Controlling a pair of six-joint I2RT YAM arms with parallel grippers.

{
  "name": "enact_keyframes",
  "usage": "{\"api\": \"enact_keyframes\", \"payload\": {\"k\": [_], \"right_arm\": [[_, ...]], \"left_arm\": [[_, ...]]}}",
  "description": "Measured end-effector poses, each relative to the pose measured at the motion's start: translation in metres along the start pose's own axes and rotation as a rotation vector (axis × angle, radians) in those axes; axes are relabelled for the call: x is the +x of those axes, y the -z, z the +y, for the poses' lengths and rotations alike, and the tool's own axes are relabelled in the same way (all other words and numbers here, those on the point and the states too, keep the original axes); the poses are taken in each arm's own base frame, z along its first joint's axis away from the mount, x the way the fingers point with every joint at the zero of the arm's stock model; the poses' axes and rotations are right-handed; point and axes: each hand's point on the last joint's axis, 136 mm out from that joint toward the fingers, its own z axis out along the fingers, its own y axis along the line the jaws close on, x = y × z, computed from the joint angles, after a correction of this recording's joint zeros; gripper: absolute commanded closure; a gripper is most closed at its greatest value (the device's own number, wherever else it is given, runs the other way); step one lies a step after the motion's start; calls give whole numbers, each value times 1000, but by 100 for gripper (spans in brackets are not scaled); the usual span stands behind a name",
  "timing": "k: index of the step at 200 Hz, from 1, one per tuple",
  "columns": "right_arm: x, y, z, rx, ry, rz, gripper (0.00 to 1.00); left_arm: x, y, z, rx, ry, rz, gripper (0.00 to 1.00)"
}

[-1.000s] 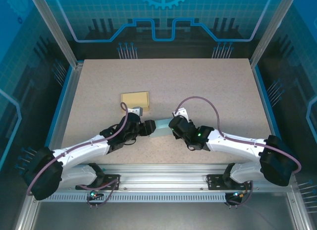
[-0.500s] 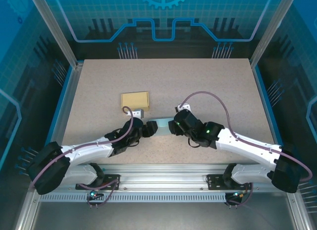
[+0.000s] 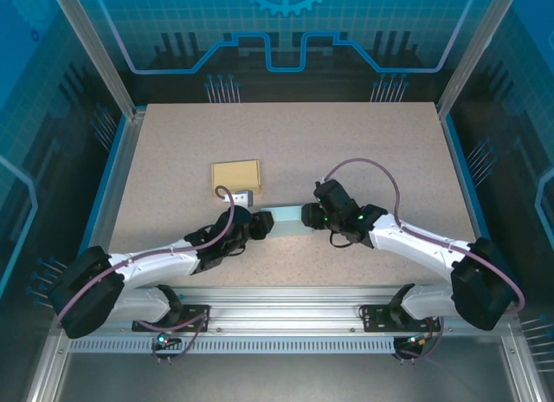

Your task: Fold the paper box

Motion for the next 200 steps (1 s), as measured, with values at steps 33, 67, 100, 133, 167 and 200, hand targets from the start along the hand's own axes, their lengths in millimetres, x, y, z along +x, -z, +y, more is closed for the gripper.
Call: {"api": "enact_keyframes", "payload": {"k": [33,67,100,133,167,200], "right_arm": [[5,2,-1,-78,-18,-65,59],[14,8,-3,-148,-23,-117,60],[21,15,-3,-177,-16,-125,60],[27,16,-4,-162,8,-113,60],[64,3,-31,-38,45,0,59],[78,5,-39,6,70,51,51]], "left_arm": [[0,2,1,26,8,-26,65],[6,9,1,100,7,-51,59],[13,16,-4,140,-53,-30,56],[23,22,-7,165,-164,14,55],[50,23,17,98,-238,115,50],[54,34,24,83,-246,140,45]]}}
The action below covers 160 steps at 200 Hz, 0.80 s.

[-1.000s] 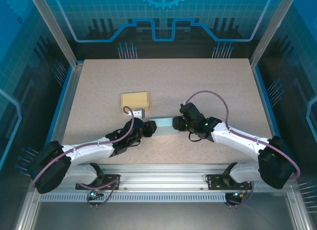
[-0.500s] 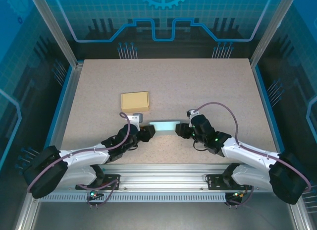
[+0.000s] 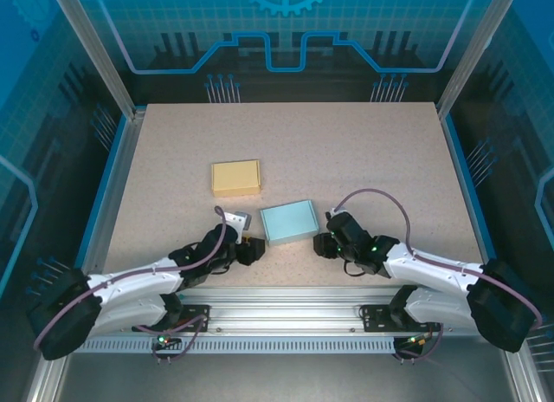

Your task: Fold the paper box

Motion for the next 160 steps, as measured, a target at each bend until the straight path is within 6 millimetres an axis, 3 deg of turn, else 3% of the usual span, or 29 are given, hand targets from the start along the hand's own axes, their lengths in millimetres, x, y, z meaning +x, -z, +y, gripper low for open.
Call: {"api": "enact_keyframes", "payload": {"k": [20,55,76,103,118,131,160], "right_arm": [[-4,5,2,11,3,14,48],[-37,12,20,-16,-26,-9,44],[-47,-1,13,11,-60,19,46],[-42,-27,2,56,-74,105,50],[-41,-39,0,62,-74,136,53],[-54,-44,-1,63,-77,115,55],[-80,-56,-18,100,-103,83,56]], "left_arm": [[-3,5,-4,5,2,11,43],[-11,-9,-16,0,4,65,42],[-2,-28,-15,-27,9,129,49],[7,-50,-11,-57,41,170,61],[-1,-61,-16,-57,52,155,65],[-10,-70,-15,-64,64,137,72],[-40,-98,-5,-79,101,83,73]]}}
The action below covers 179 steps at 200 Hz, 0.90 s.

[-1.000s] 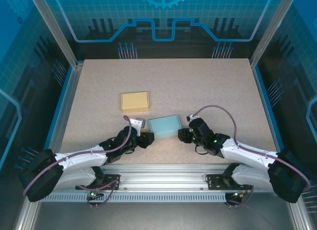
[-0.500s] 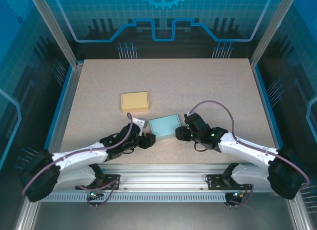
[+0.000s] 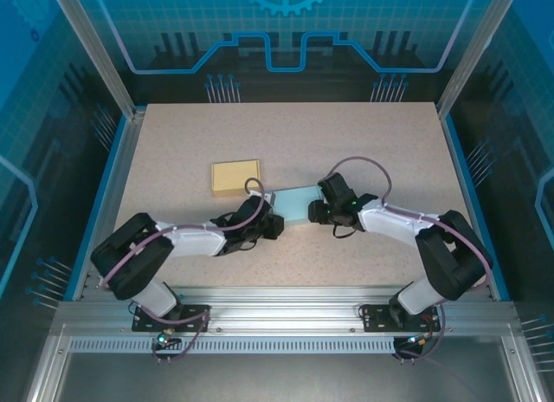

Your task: Fold the paper box

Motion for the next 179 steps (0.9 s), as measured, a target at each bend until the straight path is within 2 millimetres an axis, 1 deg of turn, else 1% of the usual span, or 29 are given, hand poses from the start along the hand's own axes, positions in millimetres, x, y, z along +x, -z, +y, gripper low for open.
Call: {"api": "enact_keyframes", "payload": {"k": [32,49,73,95,104,119,133,151,163,169,176,179], "right_arm": [[-34,-14,-7,21,-13,-22,57],[-46,-20,-8,20,-11,-22,52],[-48,-22,-4,7,9,-9,42],[-49,-18,-1,-2,33,1,38],[-51,-15,0,-6,41,0,36],[-55,-2,2,-9,58,-17,33],[-64,20,3,-6,76,-59,29],[-80,56,2,5,99,-151,23],[-92,83,0,19,108,-228,17],[-97,96,-2,26,112,-270,13],[-100,112,-6,37,116,-317,6],[-100,117,-8,40,122,-332,1]], "left_arm": [[-45,-27,10,-9,37,-50,72],[-61,-37,15,-25,39,-64,67],[-72,-42,19,-29,44,-69,61],[-72,-40,14,-4,46,-58,48],[-72,-36,10,10,50,-54,44],[-75,-19,1,46,46,-54,35],[-83,5,-11,79,41,-72,27],[-105,47,-29,127,9,-144,14],[-121,81,-38,142,-20,-214,5],[-126,96,-40,141,-36,-246,1],[-132,114,-39,132,-49,-288,1],[-134,121,-38,127,-47,-304,1]]}}
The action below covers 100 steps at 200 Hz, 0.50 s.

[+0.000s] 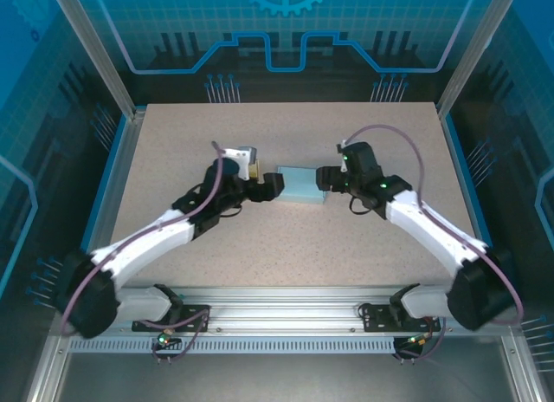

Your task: Fold the paper box

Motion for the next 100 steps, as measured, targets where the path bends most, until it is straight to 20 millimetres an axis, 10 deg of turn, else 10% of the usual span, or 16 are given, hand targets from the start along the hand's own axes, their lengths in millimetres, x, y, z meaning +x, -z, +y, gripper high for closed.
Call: {"api": "enact_keyframes", "payload": {"k": [55,100], "right_arm": [[18,59,-84,222,-45,-168,0],[58,48,-123,332,37,-251,0]], "left_arm": [[-8,91,87,-378,-133,-160,1],[27,121,153,-625,-323,-231,1]]}}
